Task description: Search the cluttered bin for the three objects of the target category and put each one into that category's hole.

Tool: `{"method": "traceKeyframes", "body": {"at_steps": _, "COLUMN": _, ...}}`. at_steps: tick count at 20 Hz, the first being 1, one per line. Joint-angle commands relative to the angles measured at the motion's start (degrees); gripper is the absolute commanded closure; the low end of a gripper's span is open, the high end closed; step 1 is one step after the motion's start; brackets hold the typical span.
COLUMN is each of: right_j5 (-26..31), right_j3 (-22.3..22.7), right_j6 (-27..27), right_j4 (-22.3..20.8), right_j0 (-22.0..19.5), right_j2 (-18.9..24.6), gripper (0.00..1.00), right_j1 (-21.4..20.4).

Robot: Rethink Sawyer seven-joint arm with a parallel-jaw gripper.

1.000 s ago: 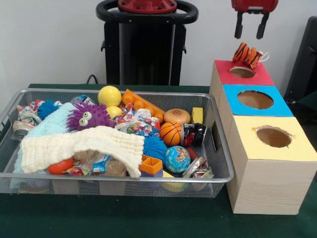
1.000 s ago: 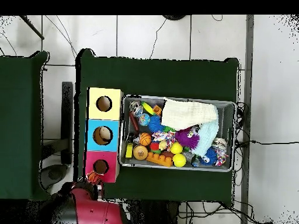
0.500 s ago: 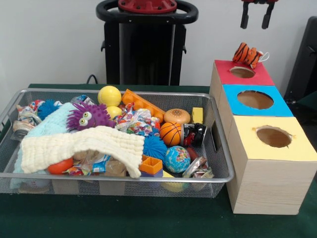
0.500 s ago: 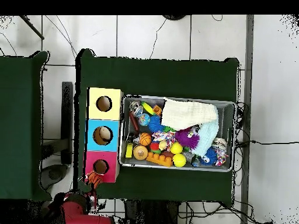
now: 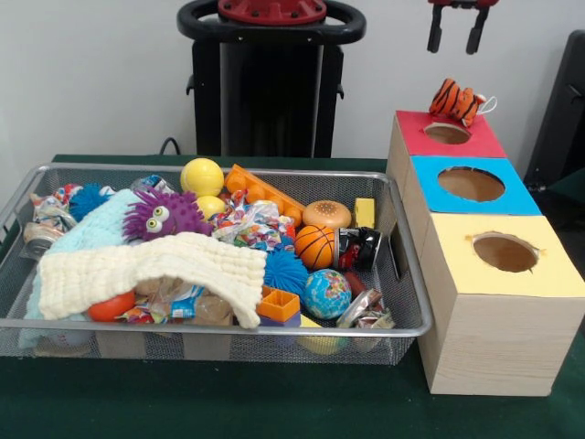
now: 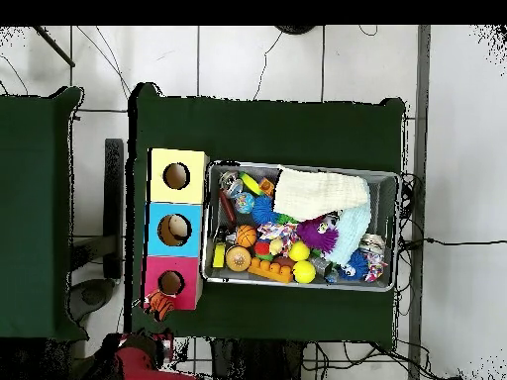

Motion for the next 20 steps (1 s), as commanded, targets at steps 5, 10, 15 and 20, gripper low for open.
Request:
{"method": "traceKeyframes", "body": {"at_steps": 5, "right_j5": 0.9, "right_j3": 5.0, "right_j6": 16.8, "right_j4": 2.7, "right_j0": -0.2, "right_j2": 2.9, "gripper": 0.00, "right_j1": 4.7}}
{"method": "traceKeyframes", "body": {"at_steps": 10, "right_j5": 5.1, "right_j3": 4.2, "right_j6": 17.1, "right_j4": 3.0, "right_j0": -0.2, "right_j2": 3.2, "gripper": 0.00, "right_j1": 4.8}}
{"method": "traceKeyframes", "body": {"at_steps": 15, "right_j5": 6.9, "right_j3": 2.9, "right_j6": 18.1, "right_j4": 2.4, "right_j0": 1.0, "right_j2": 2.1, "gripper": 0.00, "right_j1": 4.9}}
{"method": "traceKeyframes", "body": {"at_steps": 20, "right_j5": 6.4, "right_j3": 1.9, "right_j6": 19.8, "right_j4": 2.1, "right_j0": 2.9, "right_j2": 1.5, "gripper": 0.00, "right_j1": 5.3}}
